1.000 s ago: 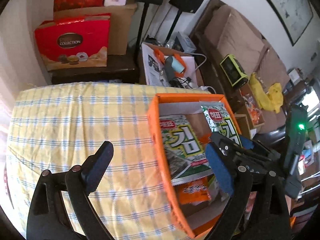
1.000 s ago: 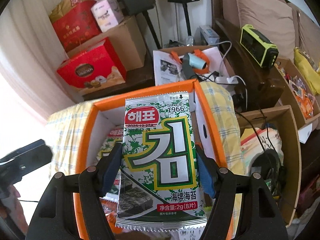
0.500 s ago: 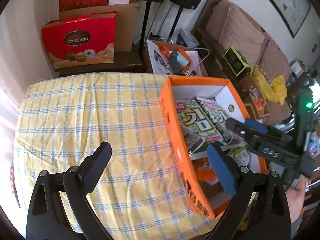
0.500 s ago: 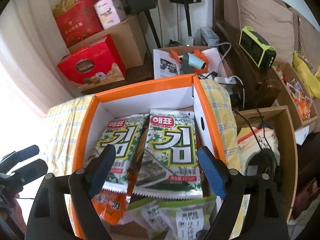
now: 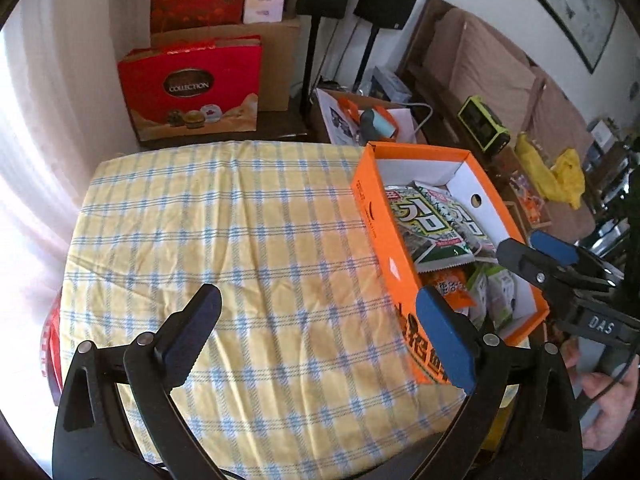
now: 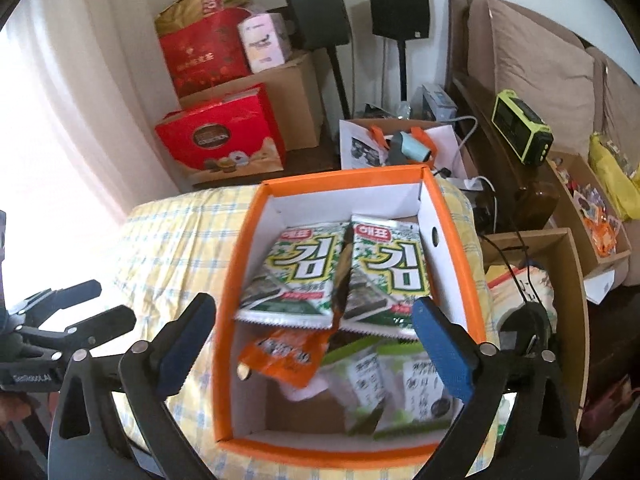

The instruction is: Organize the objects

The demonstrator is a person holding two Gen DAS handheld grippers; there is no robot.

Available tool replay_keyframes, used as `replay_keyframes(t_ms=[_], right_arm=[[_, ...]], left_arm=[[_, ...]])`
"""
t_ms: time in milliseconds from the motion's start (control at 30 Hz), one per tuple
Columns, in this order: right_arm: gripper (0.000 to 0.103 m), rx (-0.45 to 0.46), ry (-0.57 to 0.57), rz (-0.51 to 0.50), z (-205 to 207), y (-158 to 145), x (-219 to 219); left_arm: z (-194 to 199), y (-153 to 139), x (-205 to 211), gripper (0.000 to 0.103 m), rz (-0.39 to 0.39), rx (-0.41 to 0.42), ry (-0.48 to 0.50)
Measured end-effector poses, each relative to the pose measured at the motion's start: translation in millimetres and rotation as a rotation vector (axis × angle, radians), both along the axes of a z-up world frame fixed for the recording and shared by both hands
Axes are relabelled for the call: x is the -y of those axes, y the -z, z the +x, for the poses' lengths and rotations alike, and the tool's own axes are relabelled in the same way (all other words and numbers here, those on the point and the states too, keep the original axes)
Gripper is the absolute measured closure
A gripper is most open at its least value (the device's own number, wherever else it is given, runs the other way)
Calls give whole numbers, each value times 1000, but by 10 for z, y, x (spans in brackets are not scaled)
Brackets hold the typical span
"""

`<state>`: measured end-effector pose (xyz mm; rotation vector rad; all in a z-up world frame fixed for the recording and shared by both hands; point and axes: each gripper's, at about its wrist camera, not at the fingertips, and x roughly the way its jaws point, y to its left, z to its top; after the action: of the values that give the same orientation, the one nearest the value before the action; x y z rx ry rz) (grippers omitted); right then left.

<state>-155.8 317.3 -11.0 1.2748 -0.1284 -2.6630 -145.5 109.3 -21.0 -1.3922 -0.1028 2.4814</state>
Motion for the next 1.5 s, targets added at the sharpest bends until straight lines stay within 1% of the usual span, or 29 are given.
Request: replay_keyframes(t_ms=[67, 233, 333, 467, 600, 733, 867, 1000, 1100, 1167, 1233, 1400, 1500], right_arm=[[1, -12, -5, 7, 79, -21, 42], [0, -36, -11, 22, 320, -6, 163], [0, -45, -10, 53, 445, 18, 220], [0, -50, -5, 43, 590, 31, 243], [0, -47, 8, 32, 730, 38, 249], [0, -58, 16, 32, 878, 34, 263], [0, -93, 20, 40, 1077, 12, 292], [0, -104, 32, 71, 1255, 18, 302], [0, -100, 31, 80, 1353, 33, 292], [0, -98, 32, 100, 1412, 40, 303], [0, -100, 34, 98, 1447, 39, 300], [0, -114, 38, 104, 1546, 16, 324], [0, -113, 33, 91, 1589, 15, 332]], left_arm=[[70, 7, 56, 1, -3, -10, -14], [269, 91, 160, 1, -19, -13, -20], [391, 111, 193, 0, -42, -21, -27], [577, 66, 287, 0, -34, -72, -50], [722, 1, 379, 0, -60, -128, -100], [842, 1, 448, 0, -34, -106, -102], [1014, 5, 474, 0, -60, -103, -99], [1208, -27, 525, 0, -76, -129, -128], [1325, -21, 526, 0, -81, -133, -127], [1371, -4, 524, 0, -70, -119, -120], [1407, 1, 522, 0, -64, -109, -119], [1478, -44, 514, 0, -64, -109, -126], [1517, -62, 513, 0, -66, -112, -124]])
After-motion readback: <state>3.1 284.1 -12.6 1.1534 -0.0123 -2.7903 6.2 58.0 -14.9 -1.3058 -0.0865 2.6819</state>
